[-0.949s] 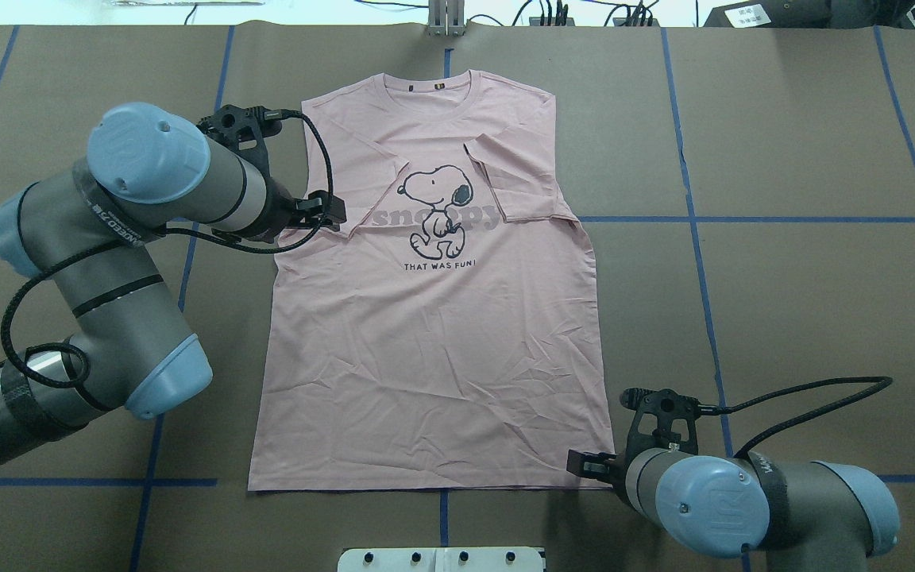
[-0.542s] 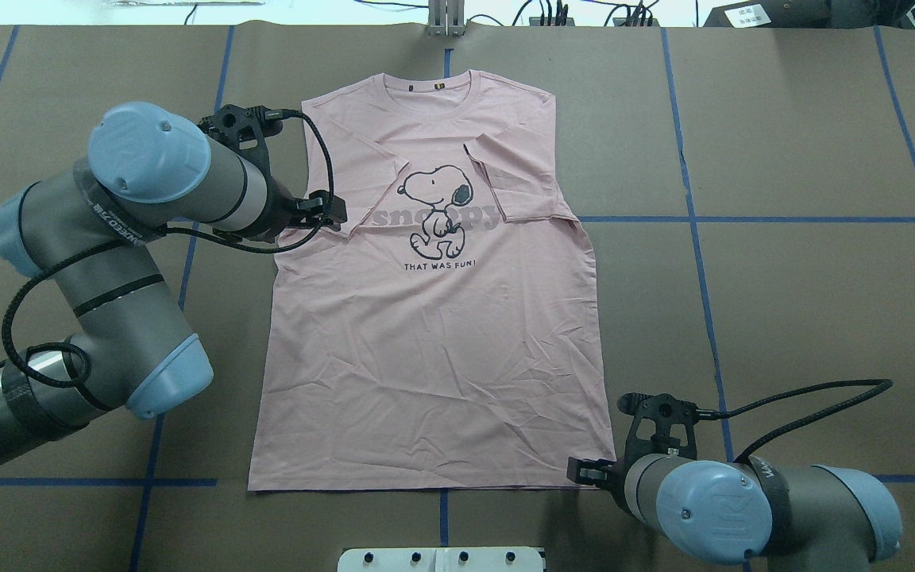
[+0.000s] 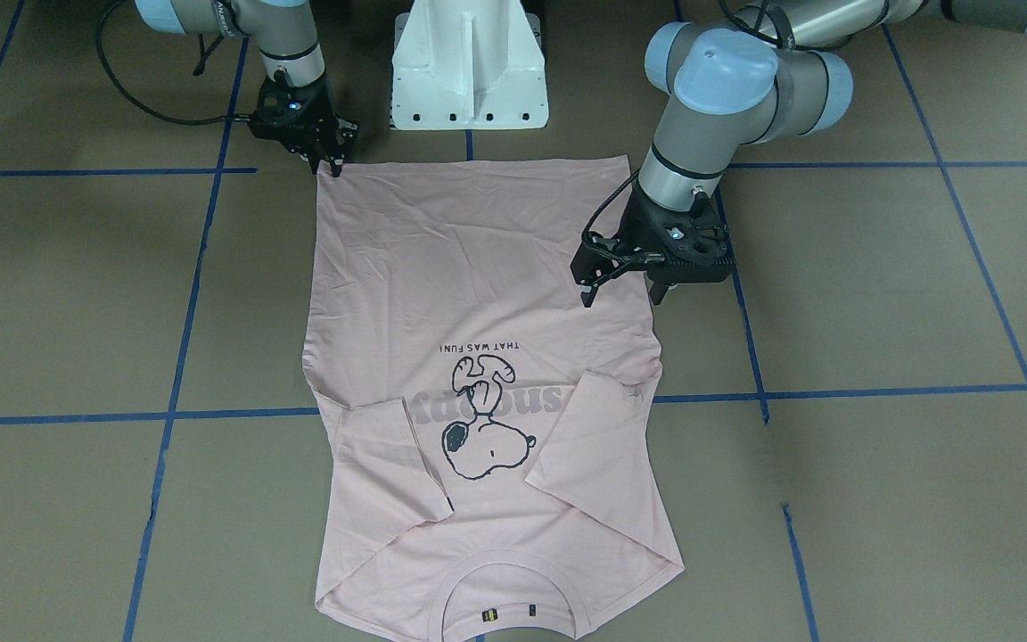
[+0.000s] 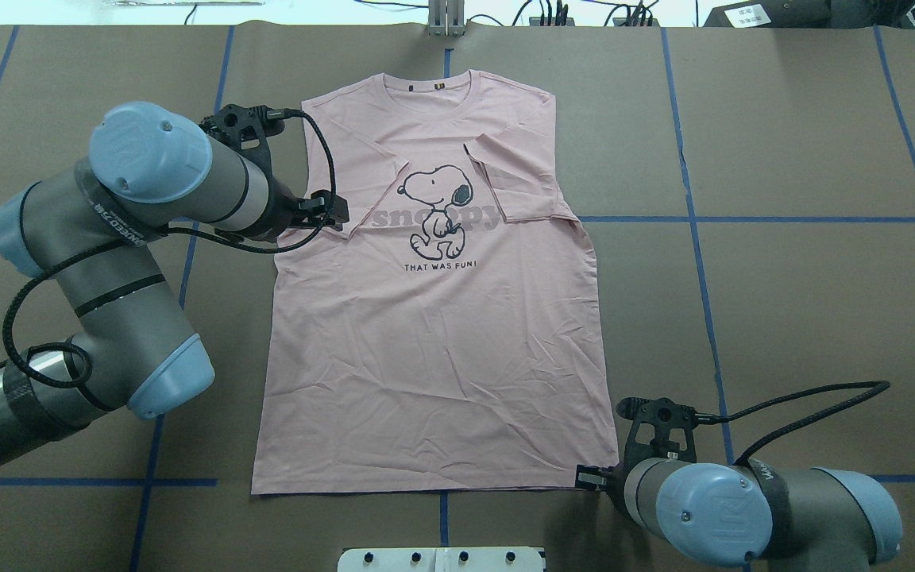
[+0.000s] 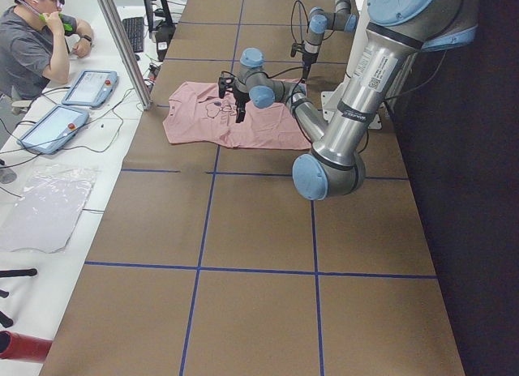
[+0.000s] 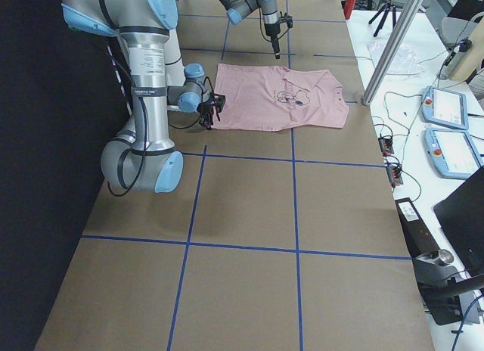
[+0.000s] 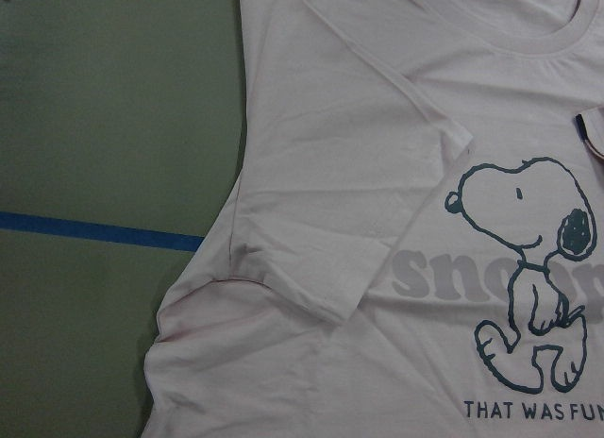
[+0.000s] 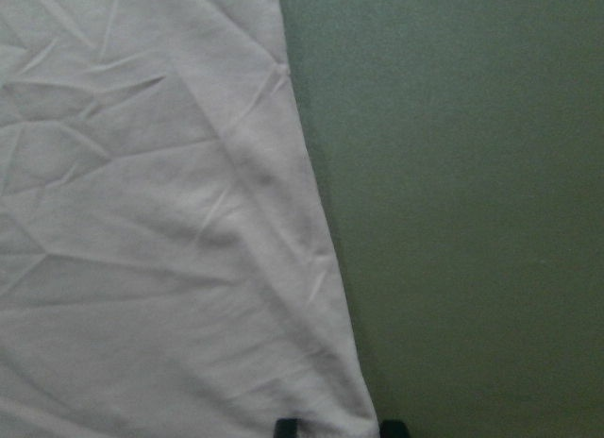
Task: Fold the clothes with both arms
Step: 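Close both grippers on the hem corners of the shirt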
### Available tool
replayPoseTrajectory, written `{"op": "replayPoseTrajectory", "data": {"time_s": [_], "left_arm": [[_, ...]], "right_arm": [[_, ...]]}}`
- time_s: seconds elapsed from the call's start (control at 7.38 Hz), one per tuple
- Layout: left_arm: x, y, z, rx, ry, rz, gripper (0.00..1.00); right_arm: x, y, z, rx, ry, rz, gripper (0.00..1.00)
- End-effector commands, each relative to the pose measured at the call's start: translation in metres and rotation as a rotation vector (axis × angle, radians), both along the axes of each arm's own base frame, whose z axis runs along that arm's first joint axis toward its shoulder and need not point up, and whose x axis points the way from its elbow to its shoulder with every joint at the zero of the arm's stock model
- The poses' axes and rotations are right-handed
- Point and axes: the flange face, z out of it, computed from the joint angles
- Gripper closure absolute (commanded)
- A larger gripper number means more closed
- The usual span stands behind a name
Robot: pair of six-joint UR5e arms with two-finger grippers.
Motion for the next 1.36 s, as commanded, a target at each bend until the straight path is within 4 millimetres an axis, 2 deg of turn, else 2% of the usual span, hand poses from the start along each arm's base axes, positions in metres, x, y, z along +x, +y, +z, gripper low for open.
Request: {"op": "replayPoseTrajectory", "data": {"time_s": [0.0,0.27,0.41,0.54,0.81,0.95,1.08,1.22], "left_arm": [[0.000,0.000,0.000,0.002,0.003,0.000,0.00],[0.001,0.001,0.007,-0.005,-0.005,0.003,0.00],[-0.005,0.009,0.016,-0.024,-0.007,-0.004,0.00],[-0.014,0.045,0.042,-0.091,-0.005,-0.016,0.00],[-0.021,0.141,0.067,-0.197,-0.001,-0.029,0.00],[-0.009,0.179,0.073,-0.253,-0.004,-0.037,0.00],[0.013,0.212,0.084,-0.302,-0.021,-0.055,0.00],[0.028,0.238,0.086,-0.340,-0.024,-0.061,0.01]], "right_arm": [[0.006,-0.001,-0.013,0.007,-0.026,0.007,1.00],[0.019,-0.002,-0.032,0.012,-0.068,0.013,1.00],[0.022,-0.004,-0.039,0.020,-0.082,0.023,1.00],[0.022,-0.006,-0.044,0.021,-0.091,0.026,1.00],[0.027,-0.016,-0.049,0.023,-0.102,0.048,1.00],[0.029,-0.019,-0.048,0.024,-0.100,0.053,1.00],[0.030,-0.021,-0.050,0.030,-0.105,0.053,1.00],[0.031,-0.023,-0.050,0.033,-0.104,0.053,1.00]]}}
